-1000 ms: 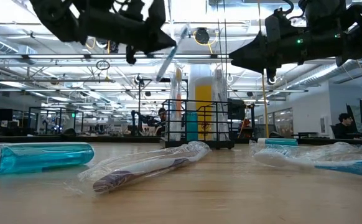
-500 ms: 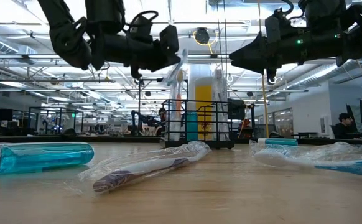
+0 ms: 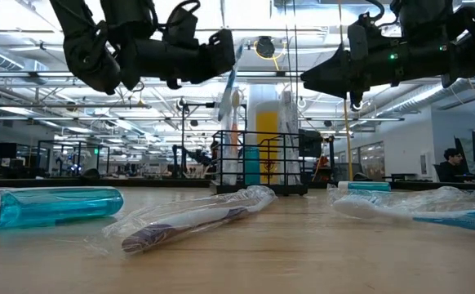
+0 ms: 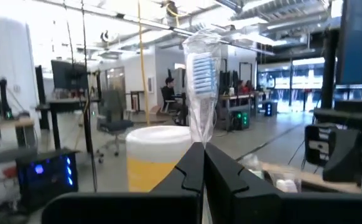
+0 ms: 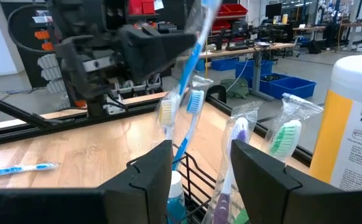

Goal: Pick & Place toothbrushing station
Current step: Put the blue toothbrush into the black wire organizer

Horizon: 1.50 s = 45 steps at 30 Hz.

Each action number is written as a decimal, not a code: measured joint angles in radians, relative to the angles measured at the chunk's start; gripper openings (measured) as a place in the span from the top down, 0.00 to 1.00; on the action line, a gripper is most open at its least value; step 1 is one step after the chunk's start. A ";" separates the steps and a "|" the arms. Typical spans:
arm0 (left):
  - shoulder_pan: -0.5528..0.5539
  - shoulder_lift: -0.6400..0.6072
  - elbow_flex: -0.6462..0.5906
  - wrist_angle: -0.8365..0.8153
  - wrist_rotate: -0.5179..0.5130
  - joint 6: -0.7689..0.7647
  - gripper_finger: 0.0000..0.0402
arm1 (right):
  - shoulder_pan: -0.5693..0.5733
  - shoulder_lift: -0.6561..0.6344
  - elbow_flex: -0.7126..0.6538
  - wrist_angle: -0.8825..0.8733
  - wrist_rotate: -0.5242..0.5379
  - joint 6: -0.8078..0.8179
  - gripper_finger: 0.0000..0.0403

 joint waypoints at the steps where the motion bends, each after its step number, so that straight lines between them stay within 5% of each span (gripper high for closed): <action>1: -0.003 0.000 0.000 -0.001 -0.005 0.017 0.99 | 0.000 0.000 0.000 0.000 0.000 0.000 0.61; 33: -0.003 0.000 0.000 -0.209 0.032 -0.123 0.99 | -0.001 0.000 -0.001 0.020 0.000 -0.059 0.61; 45: -0.041 0.000 0.000 -0.279 0.010 -0.034 0.99 | -0.001 0.000 -0.001 0.018 0.000 -0.059 0.61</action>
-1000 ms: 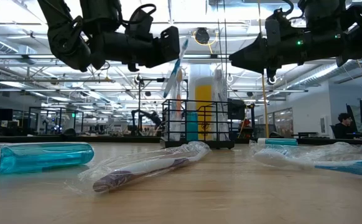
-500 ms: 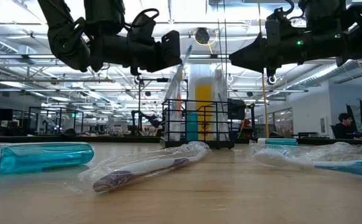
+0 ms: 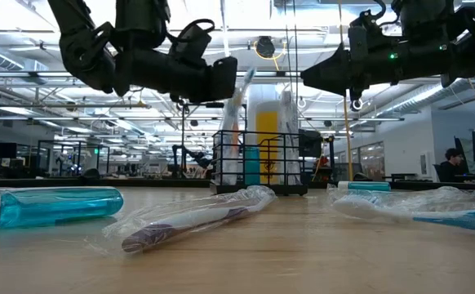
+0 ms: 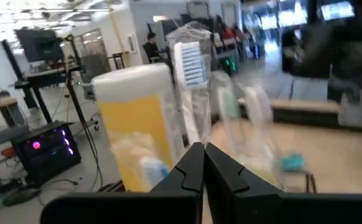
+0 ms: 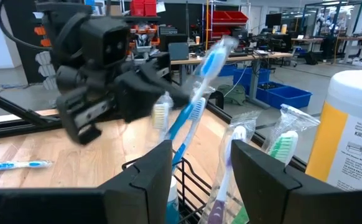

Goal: Pick & Place toothbrushing station
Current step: Put the blue toothbrush into the black wire organizer

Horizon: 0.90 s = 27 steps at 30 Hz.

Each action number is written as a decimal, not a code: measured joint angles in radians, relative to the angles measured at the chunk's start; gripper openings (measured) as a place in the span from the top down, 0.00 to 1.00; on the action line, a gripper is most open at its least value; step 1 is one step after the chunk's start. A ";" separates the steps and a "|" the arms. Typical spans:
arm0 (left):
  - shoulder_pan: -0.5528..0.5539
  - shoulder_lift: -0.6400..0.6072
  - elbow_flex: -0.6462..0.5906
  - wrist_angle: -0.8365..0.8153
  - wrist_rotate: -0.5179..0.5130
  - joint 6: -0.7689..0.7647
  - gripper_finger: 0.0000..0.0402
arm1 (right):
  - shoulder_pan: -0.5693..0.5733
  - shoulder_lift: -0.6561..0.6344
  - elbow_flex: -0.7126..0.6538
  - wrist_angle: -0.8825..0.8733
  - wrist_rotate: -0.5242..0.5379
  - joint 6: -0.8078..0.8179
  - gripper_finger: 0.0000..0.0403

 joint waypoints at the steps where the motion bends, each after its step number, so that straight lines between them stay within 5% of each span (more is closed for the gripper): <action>1: -0.009 0.000 0.000 -0.010 -0.004 0.018 0.99 | 0.000 0.000 0.000 0.000 0.000 0.000 0.61; 19: -0.135 0.000 0.000 -0.093 -0.356 0.154 0.97 | 0.000 0.000 0.000 0.000 0.000 0.011 0.61; 27: -0.173 -0.001 0.000 -0.184 -0.364 0.100 0.97 | 0.000 0.000 0.000 0.000 0.000 0.011 0.61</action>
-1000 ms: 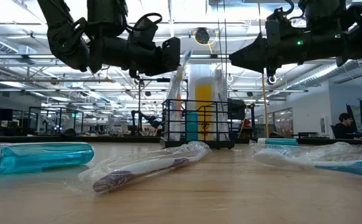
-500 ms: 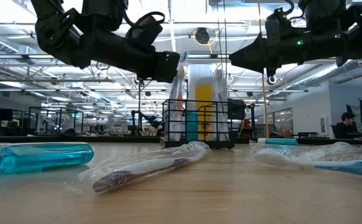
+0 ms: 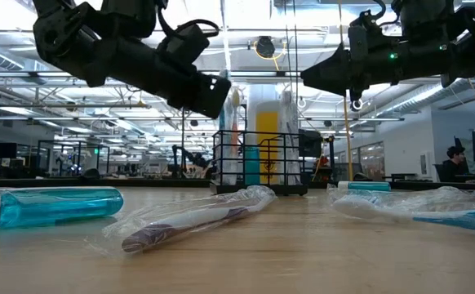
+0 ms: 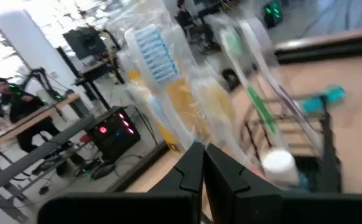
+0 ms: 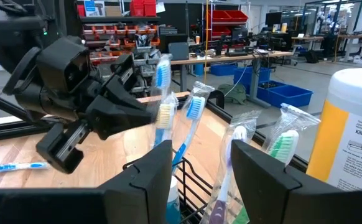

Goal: Pick & Place toothbrushing station
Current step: Put the blue toothbrush into the black wire organizer

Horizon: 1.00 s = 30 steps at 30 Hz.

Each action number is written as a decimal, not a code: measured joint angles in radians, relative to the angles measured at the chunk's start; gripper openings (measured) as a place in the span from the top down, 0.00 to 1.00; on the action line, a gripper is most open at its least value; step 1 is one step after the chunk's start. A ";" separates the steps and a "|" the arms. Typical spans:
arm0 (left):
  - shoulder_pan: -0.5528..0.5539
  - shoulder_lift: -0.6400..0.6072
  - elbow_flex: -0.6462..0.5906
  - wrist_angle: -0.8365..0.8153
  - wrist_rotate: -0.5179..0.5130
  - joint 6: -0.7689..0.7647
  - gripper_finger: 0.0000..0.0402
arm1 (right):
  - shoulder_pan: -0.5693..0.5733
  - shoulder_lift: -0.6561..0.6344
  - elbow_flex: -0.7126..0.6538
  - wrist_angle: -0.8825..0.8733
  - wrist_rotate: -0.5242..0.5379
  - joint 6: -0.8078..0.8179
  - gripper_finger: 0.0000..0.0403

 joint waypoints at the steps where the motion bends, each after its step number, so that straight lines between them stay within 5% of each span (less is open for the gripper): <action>1: -0.001 0.000 0.000 -0.023 0.004 -0.011 0.96 | 0.000 0.000 0.000 0.000 0.000 0.000 0.61; 12: 0.007 0.000 0.000 -0.173 0.008 -0.112 0.99 | 0.000 0.000 0.000 0.000 0.000 0.000 0.61; 22: 0.021 0.000 0.000 -0.185 0.012 -0.107 0.89 | 0.000 0.000 0.000 0.000 0.000 0.000 0.61; 30: 0.025 0.000 0.000 -0.202 0.130 -0.109 0.80 | 0.000 0.000 0.000 0.000 0.000 0.000 0.61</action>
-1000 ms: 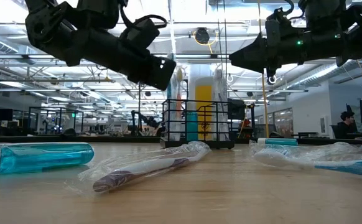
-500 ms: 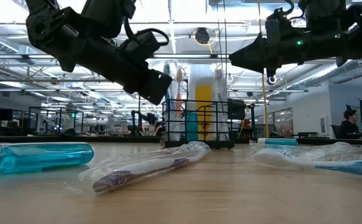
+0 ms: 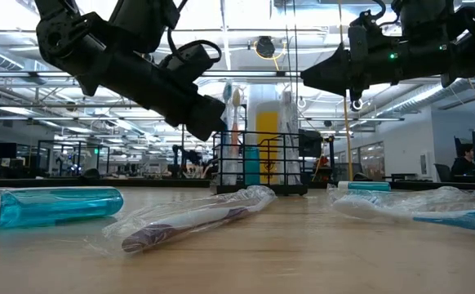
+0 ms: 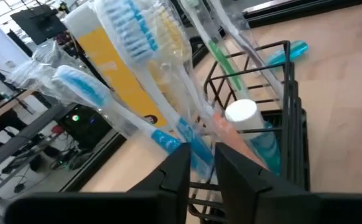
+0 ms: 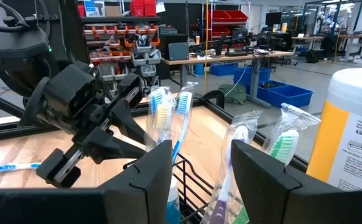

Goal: Pick & Place toothbrushing station
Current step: Put the blue toothbrush into the black wire organizer

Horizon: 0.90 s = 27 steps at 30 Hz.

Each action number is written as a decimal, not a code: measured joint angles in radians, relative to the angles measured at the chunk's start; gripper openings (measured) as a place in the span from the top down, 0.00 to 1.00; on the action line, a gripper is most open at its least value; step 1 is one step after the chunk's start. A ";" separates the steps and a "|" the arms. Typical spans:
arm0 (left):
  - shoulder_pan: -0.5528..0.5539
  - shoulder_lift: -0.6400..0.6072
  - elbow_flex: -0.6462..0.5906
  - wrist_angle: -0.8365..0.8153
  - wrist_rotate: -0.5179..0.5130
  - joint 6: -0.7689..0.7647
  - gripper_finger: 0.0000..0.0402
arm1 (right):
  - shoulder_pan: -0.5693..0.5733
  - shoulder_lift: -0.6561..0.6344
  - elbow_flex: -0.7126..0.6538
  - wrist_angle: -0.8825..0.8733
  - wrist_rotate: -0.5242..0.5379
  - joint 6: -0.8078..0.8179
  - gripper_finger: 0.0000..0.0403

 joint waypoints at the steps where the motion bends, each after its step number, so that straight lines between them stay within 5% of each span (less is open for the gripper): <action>1: 0.002 0.000 0.000 0.000 -0.001 -0.001 0.78 | 0.000 0.000 0.000 0.000 0.000 0.000 0.61; 9: -0.005 -0.009 0.000 -0.008 -0.033 -0.001 0.65 | 0.000 0.000 0.000 0.000 0.000 0.000 0.61; 17: -0.034 -0.177 0.026 -0.302 -0.036 -0.170 0.60 | 0.000 0.000 0.001 -0.011 0.000 0.000 0.61; 27: -0.074 -0.382 0.027 -0.604 0.252 -0.473 0.60 | 0.001 0.000 0.001 -0.010 0.000 0.045 0.61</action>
